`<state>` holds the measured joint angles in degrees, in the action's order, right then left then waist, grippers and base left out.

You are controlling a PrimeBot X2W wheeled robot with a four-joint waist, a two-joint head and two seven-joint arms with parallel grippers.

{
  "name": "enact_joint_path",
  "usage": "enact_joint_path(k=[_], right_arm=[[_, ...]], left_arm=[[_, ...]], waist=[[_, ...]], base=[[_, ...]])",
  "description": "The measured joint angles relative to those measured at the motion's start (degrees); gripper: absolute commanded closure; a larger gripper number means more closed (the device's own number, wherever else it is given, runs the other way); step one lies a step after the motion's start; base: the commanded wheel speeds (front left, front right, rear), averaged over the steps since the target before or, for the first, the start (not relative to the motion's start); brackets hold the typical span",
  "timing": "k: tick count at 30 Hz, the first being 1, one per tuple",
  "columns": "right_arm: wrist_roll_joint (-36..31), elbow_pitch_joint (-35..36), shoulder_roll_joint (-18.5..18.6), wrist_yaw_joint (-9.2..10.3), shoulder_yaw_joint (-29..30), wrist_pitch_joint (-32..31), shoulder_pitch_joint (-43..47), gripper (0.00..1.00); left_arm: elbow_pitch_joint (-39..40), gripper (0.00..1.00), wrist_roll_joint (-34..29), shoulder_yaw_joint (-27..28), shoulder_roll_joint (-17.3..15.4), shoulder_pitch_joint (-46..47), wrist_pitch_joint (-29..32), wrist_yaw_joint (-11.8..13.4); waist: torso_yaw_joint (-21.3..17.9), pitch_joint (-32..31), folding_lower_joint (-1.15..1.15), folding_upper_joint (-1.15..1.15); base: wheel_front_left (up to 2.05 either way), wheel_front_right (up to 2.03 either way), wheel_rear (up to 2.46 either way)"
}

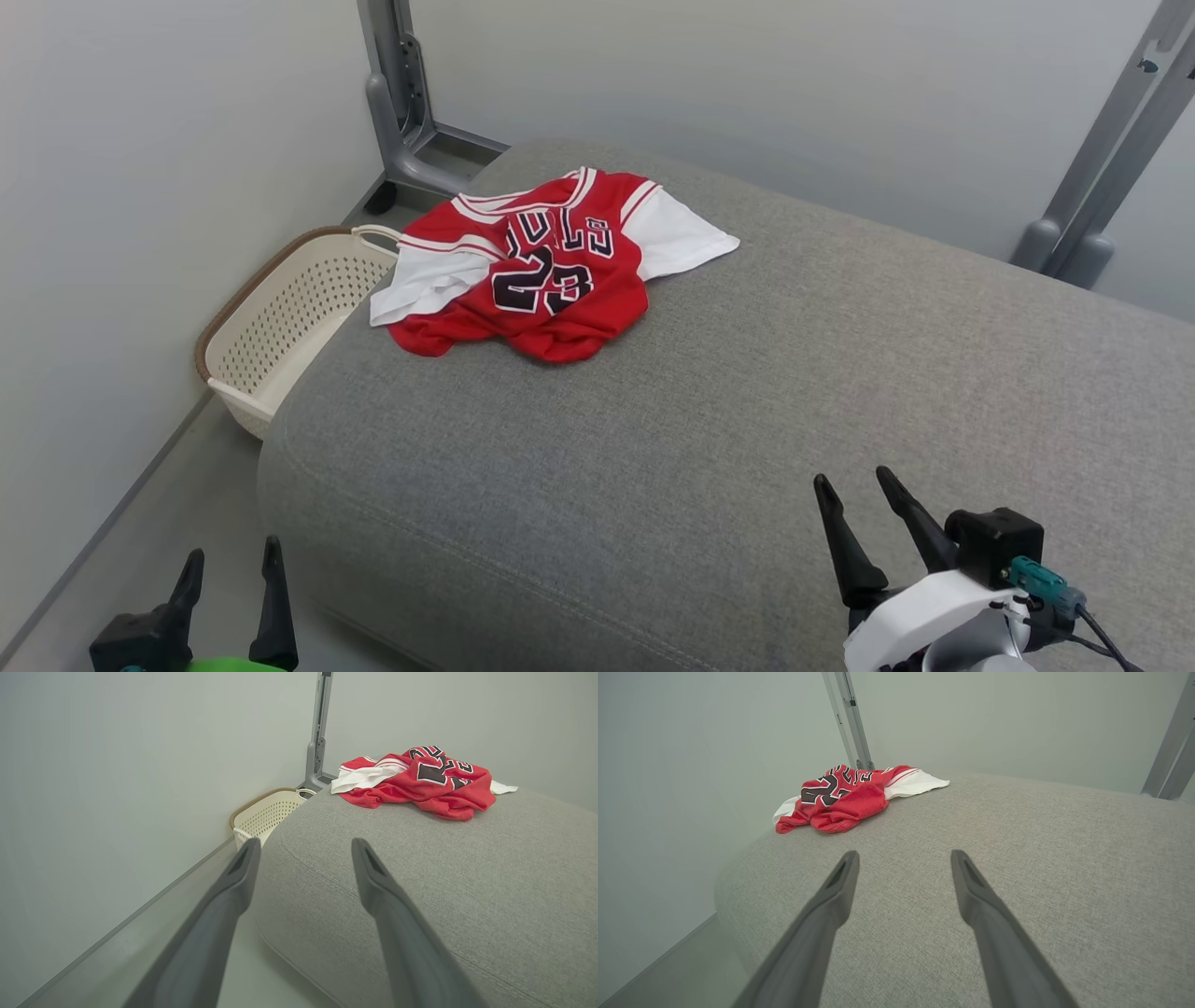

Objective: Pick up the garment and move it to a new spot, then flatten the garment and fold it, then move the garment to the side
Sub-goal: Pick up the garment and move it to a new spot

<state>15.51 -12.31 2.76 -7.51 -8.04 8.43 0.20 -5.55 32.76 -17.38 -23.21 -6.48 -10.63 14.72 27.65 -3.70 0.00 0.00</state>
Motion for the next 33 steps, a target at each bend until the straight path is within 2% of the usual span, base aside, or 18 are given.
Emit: enact_joint_path(k=[9,15,22,33], right_arm=[[-0.4,-0.2,0.0,0.0,0.0,0.2,-0.2,0.0],[-2.2,2.0,0.0,0.0,0.9,-1.2,0.6,0.0],[-6.2,7.5,0.0,0.0,1.3,-4.9,-0.9,0.0],[-10.9,14.5,0.2,-0.01,-2.0,-10.6,-4.1,0.0]], left_arm=[[-0.7,0.0,1.0,-0.5,0.4,0.1,1.6,0.4],[-3.5,0.0,2.0,-3.4,1.5,7.1,11.5,0.7],[-14.1,0.0,4.1,-5.5,4.7,23.9,19.8,-3.3],[-31.7,0.0,4.0,-6.5,4.9,44.2,25.8,-8.2]], waist=[[0.7,0.8,0.0,0.0],[0.5,1.7,0.0,0.0],[-1.3,5.6,0.0,0.0],[-8.7,12.4,0.0,0.0]], base=[[0.0,0.0,0.0],[0.0,0.0,0.0],[0.0,0.0,0.0],[0.0,0.0,0.0]])
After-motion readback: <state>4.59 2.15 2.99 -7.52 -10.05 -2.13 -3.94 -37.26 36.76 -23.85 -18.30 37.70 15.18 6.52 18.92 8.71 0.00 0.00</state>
